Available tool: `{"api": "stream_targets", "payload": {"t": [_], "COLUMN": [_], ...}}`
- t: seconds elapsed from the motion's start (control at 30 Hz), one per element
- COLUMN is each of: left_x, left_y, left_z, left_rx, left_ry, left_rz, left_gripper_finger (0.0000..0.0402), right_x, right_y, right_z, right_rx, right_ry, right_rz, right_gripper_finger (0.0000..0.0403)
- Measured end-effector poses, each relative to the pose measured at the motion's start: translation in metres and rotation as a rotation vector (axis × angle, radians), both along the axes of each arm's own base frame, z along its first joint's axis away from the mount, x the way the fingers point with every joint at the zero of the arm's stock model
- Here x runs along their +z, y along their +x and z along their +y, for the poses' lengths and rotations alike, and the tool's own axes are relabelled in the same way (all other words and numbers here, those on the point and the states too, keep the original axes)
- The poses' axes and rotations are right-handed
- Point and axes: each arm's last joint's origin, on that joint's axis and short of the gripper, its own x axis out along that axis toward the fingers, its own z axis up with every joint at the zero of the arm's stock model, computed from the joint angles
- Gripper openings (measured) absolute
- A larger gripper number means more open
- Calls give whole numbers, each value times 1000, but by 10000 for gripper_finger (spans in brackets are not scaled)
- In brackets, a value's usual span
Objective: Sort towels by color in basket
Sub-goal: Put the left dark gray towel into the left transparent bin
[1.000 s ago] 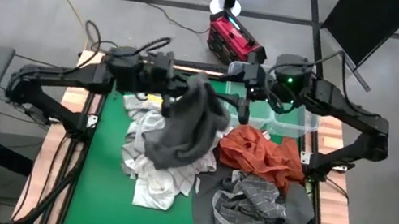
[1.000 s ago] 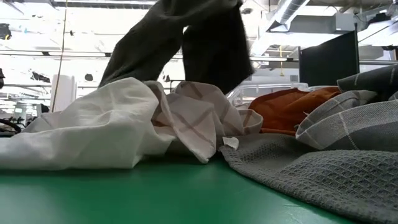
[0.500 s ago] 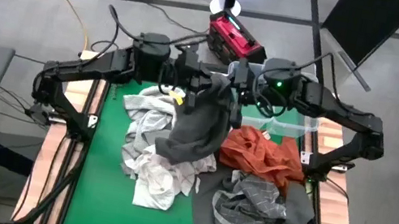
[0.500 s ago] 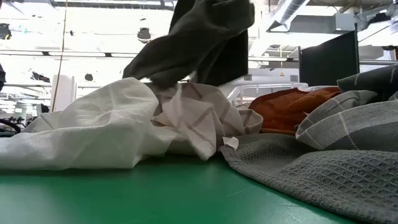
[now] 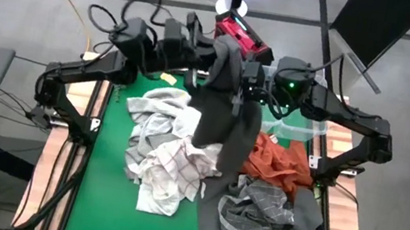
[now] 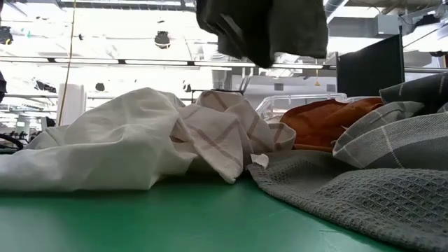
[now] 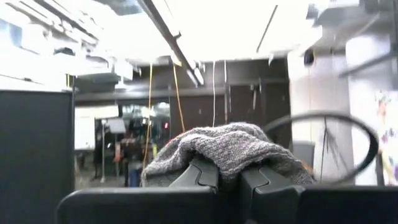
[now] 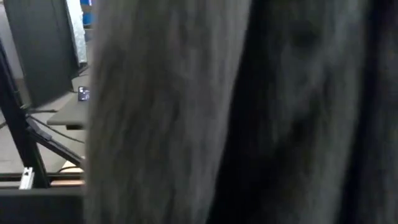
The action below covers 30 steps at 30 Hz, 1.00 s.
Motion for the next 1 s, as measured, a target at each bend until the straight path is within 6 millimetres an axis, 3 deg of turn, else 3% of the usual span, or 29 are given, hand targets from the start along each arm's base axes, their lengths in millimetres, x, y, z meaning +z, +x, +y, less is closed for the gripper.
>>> {"api": "stream_targets", "payload": {"t": [0.13, 0.27, 0.5, 0.67, 0.83, 1.0], "left_x": [2, 2, -2, -3, -14, -21], "left_y": [-2, -2, -9, -21, -36, -57], "left_z": [3, 8, 14, 11, 10, 14], "left_rx": [1, -6, 164, 200, 229, 242], "left_ry": [-11, -61, -215, -185, -225, -351], "left_rz": [-30, -34, 35, 137, 340, 456], "left_gripper_finger": [2, 10, 44, 111, 197, 224], "right_x": [0, -1, -6, -3, 10, 25], "right_y": [0, 0, -4, -14, -38, -72], "right_z": [-2, -2, -9, -15, -28, -52], "right_rx": [-8, -1, -8, -29, -111, -295], "right_ry": [-3, -53, -50, -45, -90, -178], "right_rz": [1, 19, 75, 97, 72, 52], "right_gripper_finger": [179, 38, 34, 34, 34, 34]}}
